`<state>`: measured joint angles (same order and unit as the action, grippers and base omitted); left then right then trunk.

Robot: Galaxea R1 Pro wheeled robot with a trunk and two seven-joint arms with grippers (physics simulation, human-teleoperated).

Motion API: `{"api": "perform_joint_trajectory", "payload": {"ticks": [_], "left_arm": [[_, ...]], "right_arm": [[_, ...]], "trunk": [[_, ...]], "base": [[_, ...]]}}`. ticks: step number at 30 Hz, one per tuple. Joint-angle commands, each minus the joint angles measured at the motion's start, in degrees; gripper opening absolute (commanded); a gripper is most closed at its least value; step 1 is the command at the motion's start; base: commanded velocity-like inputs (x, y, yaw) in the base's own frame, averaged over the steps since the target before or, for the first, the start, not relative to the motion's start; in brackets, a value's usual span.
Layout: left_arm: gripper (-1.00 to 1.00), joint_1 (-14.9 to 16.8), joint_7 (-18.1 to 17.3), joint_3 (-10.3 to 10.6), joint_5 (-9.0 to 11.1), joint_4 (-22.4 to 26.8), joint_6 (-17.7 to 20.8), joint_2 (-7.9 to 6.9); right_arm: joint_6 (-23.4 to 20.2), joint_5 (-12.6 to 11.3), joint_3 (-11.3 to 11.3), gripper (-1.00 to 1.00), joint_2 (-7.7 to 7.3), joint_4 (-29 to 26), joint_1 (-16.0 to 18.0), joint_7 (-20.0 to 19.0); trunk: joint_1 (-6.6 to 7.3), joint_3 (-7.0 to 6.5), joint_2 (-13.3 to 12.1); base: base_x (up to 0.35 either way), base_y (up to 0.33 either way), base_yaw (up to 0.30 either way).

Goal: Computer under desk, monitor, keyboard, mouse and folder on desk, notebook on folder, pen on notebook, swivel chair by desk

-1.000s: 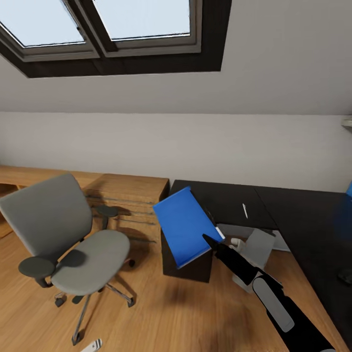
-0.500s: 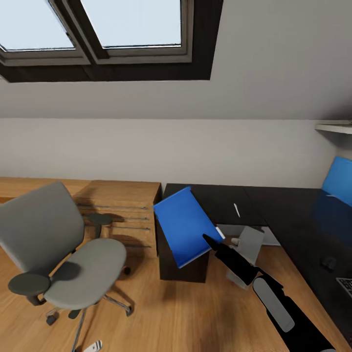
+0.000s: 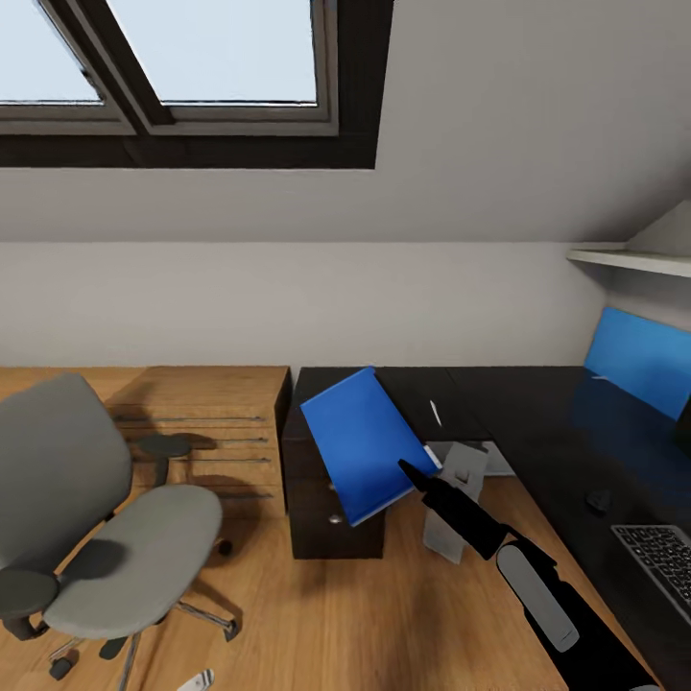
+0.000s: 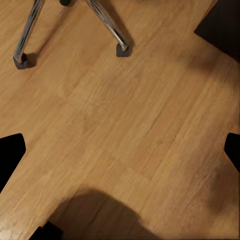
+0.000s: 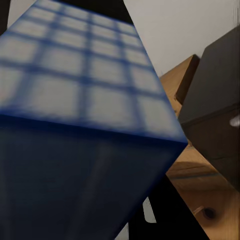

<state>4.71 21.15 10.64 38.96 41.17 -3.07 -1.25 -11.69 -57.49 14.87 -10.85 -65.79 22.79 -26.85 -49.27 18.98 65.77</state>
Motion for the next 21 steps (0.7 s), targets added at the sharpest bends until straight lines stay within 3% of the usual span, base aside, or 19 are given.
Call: {"api": "perform_joint_trajectory", "payload": {"ticks": [1,13,21], "left_arm": [[1.00,0.0,0.5,0.5,0.6,0.1,-0.3,-0.09],[1.00,0.0,0.5,0.5,0.6,0.0,-0.4,-0.07],[1.00,0.0,0.5,0.5,0.4,-0.8,-0.4,-0.08]], "right_arm": [[-0.4,-0.6,0.1,-1.00,-0.04,0.0,0.1,0.0],[-0.4,-0.5,0.2,-1.00,0.02,0.0,0.1,0.0],[-0.4,-0.6,0.2,-1.00,0.05,0.0,0.1,0.0]], "trunk": [[0.00,-0.01,0.0],[0.00,-0.87,0.0],[0.00,-0.99,0.0]], "base": [[0.000,0.000,-0.203],[0.002,0.000,-0.199],[0.224,-0.084,-0.042]]}}
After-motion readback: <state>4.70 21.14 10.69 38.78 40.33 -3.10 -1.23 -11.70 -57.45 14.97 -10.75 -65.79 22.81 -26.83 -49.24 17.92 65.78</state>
